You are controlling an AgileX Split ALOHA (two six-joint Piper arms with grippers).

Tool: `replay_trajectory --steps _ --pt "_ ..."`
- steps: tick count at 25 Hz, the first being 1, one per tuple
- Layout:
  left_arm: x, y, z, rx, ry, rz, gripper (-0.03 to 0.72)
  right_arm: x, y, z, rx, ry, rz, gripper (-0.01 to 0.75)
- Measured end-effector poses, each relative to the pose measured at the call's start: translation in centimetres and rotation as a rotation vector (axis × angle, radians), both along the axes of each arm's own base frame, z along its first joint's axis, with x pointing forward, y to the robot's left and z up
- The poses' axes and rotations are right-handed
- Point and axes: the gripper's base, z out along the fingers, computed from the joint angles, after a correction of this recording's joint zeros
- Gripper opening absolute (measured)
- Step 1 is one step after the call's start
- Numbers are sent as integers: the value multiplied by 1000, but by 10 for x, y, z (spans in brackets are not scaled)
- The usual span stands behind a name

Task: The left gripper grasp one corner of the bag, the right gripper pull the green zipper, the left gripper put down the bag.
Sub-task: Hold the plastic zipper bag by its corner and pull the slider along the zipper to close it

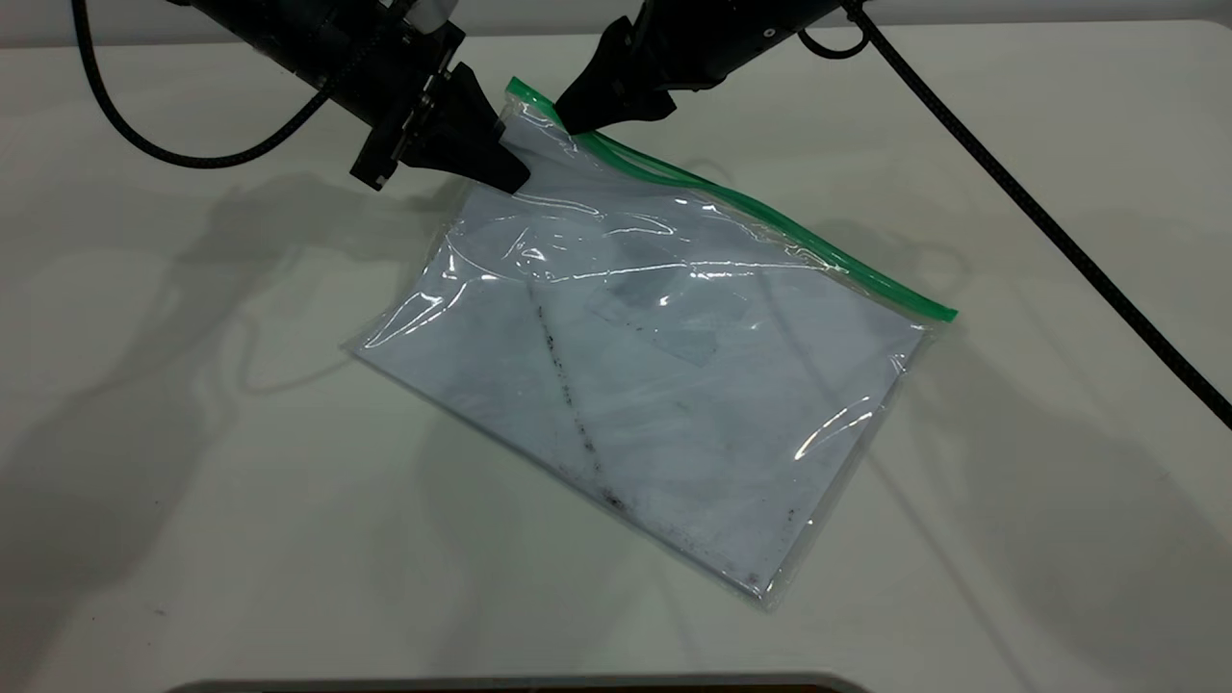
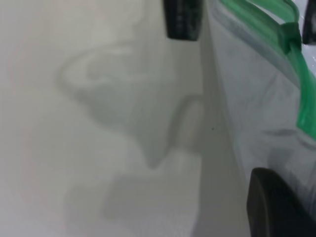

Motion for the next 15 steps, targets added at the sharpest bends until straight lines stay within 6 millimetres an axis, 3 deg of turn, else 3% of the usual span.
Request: replay_trajectory --steps 4,15 --pt "0 0 0 0 0 0 55 -1 1 0 2 5 17 319" --pt "0 0 0 0 0 0 55 -3 0 -7 -5 18 23 309"
